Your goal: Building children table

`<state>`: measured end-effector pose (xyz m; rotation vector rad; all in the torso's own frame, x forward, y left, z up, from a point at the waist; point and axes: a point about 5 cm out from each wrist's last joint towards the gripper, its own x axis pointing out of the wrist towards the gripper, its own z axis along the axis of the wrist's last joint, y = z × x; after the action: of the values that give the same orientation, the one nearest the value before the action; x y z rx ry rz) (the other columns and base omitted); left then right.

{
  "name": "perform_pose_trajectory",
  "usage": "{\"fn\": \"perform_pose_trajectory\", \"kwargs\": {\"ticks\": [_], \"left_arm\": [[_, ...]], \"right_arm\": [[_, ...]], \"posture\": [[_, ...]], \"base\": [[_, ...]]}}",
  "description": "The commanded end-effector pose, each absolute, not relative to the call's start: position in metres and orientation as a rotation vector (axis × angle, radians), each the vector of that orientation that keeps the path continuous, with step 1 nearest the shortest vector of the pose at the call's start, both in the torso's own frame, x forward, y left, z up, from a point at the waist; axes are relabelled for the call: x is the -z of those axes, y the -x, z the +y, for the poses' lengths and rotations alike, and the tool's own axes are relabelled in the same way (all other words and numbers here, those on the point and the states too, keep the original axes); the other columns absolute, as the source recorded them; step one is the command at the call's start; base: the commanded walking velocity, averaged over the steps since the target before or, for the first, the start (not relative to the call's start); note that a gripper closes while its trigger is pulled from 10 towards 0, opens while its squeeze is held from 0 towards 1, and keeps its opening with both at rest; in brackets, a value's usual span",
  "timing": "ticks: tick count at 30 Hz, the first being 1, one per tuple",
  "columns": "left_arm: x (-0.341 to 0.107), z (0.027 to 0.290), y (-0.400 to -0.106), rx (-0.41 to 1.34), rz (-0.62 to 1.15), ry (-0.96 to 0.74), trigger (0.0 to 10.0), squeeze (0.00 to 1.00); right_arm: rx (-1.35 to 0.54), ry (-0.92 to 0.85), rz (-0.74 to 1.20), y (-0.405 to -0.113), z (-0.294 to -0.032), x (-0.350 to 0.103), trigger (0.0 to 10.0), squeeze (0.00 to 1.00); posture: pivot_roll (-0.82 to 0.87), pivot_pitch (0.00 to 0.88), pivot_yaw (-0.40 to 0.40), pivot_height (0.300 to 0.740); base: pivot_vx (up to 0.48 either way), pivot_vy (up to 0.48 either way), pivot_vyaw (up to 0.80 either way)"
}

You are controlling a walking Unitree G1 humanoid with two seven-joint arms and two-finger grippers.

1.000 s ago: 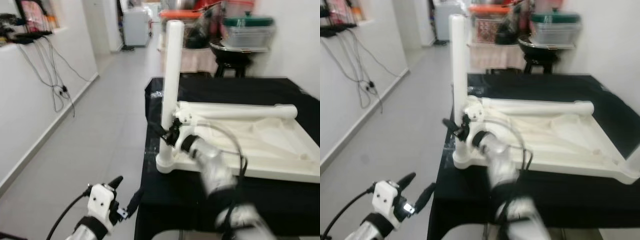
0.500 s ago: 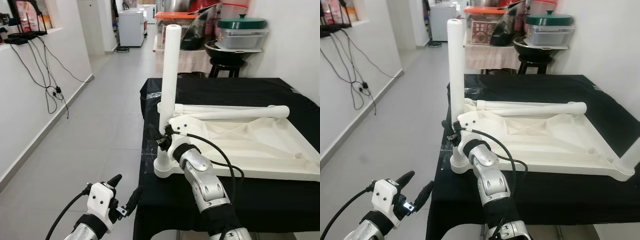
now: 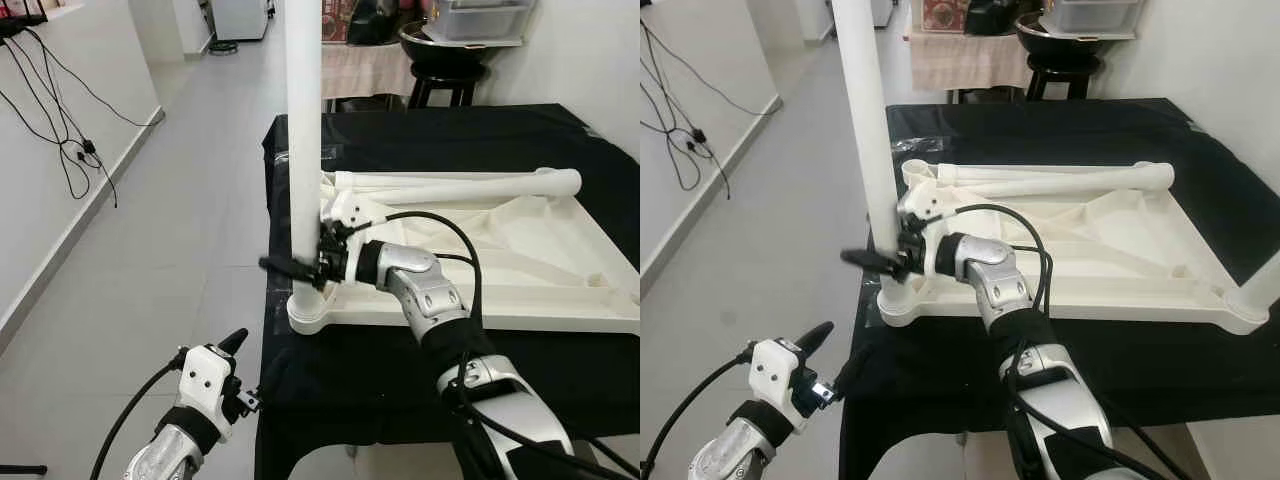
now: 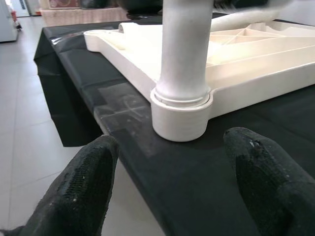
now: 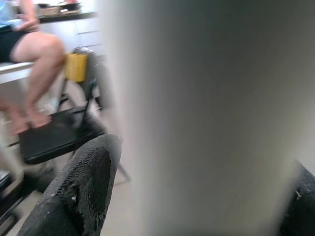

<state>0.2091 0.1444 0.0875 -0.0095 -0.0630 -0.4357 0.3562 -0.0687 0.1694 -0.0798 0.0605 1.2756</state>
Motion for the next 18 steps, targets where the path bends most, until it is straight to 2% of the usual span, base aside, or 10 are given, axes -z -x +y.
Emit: {"fn": "perform_pose_trajectory", "kwargs": {"ticks": [1,6,7,8,16,18], "left_arm": [[-0.082,0.145,-0.207,0.430,-0.036,0.003,10.0,0.00],[-0.082,0.145,-0.207,0.435,-0.032,0.005,10.0,0.00],[-0.081,0.145,-0.207,0.436,-0.031,0.006,10.0,0.00],[-0.082,0.144,-0.207,0.436,-0.031,0.005,10.0,0.00],[-0.082,0.143,-0.207,0.435,-0.032,0.005,10.0,0.00],[-0.083,0.143,-0.205,0.436,-0.033,0.010,10.0,0.00]], "right_arm": [[-1.332,0.114,0.069,-0.357,-0.066,-0.173,10.0,0.00],[-1.250,0.021,0.095,-0.372,-0.065,-0.181,10.0,0.00],[-1.257,-0.002,0.094,-0.372,-0.065,-0.181,6.9,0.00],[-1.254,-0.049,0.092,-0.373,-0.067,-0.181,0.0,0.00],[-1.260,-0.051,0.104,-0.371,-0.077,-0.172,0.0,0.00],[-1.200,-0.040,0.076,-0.371,-0.089,-0.166,0.0,0.00]], "posture": [[0.03,0.000,0.008,0.740],[0.03,0.000,0.011,0.740],[0.03,0.000,0.011,0.740],[0.03,0.000,0.011,0.740],[0.02,0.000,0.013,0.740],[0.02,0.000,0.013,0.740]], "base": [[0.000,0.000,0.00],[0.000,0.000,0.00],[0.000,0.000,0.00],[0.000,0.000,0.00],[0.000,0.000,0.00],[0.000,0.000,0.00]]}}
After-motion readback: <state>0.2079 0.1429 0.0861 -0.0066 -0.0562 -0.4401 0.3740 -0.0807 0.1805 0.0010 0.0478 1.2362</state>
